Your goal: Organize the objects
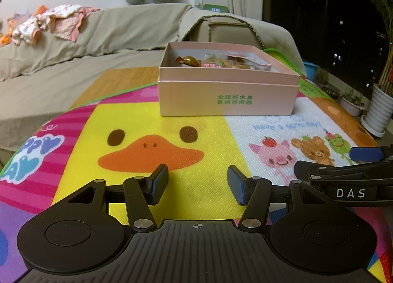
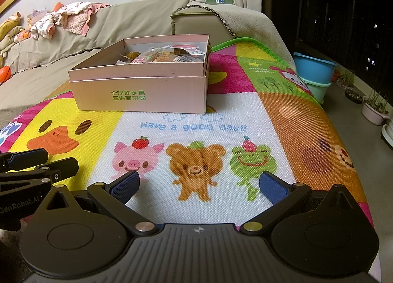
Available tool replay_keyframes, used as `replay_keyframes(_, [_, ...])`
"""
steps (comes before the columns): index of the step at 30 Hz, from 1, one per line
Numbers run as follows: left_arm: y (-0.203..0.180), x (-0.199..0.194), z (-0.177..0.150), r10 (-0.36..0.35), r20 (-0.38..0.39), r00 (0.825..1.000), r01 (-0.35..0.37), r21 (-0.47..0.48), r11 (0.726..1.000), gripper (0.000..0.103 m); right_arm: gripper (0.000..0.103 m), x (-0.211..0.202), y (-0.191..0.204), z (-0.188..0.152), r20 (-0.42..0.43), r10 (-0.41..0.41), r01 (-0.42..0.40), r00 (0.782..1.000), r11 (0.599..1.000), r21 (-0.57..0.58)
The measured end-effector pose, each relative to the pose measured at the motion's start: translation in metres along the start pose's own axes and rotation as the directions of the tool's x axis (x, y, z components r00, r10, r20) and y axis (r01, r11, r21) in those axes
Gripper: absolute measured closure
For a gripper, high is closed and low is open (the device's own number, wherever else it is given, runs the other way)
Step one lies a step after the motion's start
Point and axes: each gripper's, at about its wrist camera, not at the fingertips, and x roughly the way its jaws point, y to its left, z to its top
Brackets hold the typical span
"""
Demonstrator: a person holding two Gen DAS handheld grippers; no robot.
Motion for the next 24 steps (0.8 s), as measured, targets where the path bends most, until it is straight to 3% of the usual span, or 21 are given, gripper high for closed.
replay_keyframes(24, [-0.0008, 0.0004, -0.0002, -0.003, 0.001, 1.0, 0.003, -0.003, 1.0, 0.045, 0.0, -0.0003, -0.0002, -0.0005, 0.0, 0.0, 0.0, 1.0, 1.0, 0.0])
